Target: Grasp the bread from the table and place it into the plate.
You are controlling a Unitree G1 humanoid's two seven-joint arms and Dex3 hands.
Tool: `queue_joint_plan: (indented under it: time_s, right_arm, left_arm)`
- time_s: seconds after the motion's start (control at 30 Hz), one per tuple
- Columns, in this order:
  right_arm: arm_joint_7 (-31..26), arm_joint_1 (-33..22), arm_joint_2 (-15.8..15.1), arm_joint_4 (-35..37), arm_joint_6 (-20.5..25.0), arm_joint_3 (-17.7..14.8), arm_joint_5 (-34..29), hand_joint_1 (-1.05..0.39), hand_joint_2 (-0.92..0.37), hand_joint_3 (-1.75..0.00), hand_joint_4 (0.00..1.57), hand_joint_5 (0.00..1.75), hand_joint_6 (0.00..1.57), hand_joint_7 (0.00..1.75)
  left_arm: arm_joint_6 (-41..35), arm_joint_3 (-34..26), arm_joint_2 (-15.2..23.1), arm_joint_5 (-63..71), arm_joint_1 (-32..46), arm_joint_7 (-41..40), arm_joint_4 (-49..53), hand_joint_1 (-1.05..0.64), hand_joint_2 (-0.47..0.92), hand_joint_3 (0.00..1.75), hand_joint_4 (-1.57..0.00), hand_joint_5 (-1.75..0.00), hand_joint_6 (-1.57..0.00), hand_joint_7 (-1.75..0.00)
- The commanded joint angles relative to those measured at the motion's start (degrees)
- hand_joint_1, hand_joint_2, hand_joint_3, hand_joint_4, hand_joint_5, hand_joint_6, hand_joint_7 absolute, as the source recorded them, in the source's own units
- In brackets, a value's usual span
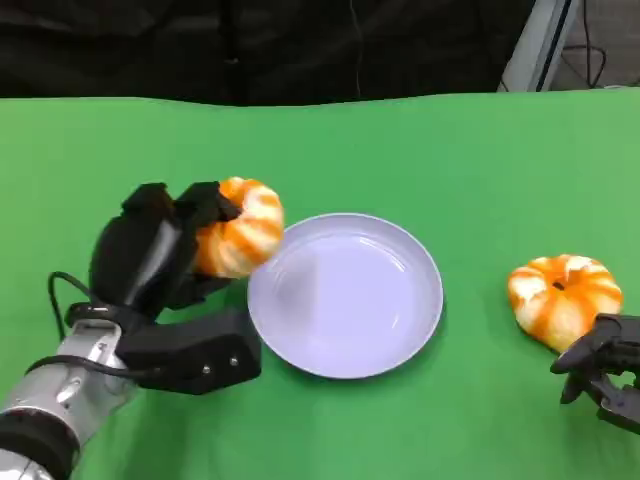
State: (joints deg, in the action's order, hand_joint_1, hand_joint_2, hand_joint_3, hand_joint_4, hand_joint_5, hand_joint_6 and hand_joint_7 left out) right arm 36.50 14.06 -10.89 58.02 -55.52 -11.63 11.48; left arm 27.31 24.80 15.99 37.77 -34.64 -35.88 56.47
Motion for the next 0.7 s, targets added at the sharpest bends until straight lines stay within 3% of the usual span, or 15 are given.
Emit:
queue_joint_plan:
  time_s: [0.03, 0.47, 0.7]
  right_arm:
    - [-0.23, -0.34, -0.44, -0.03, -0.3, 0.03, 0.23, 0.1, -0.83, -0.62, 0.88, 1.39, 0.95, 0.93]
    - [0.68, -0.11, -0.1, 0.05, 0.45, -0.25, 1.14, 0.1, -0.85, -0.59, 0.87, 1.39, 0.96, 0.91]
    - [0.46, -0.2, -0.07, -0.04, 0.37, -0.13, 0.84, 0.1, -0.86, -0.58, 0.87, 1.38, 0.96, 0.91]
  left_arm:
    - [0.52, 0.18, 0.07, 0.46, 1.07, -0.35, -0.35, -0.1, 0.92, 0.33, -0.47, -1.69, -0.58, -1.3]
    - [0.49, 1.09, -1.57, 0.95, 0.8, 0.42, -2.37, -0.09, 0.92, 0.35, -0.47, -1.69, -0.57, -1.32]
    - [-0.07, 1.84, -2.65, 1.44, 0.16, 1.46, -3.15, -0.1, 0.92, 0.3, -0.42, -1.74, -0.48, -1.44]
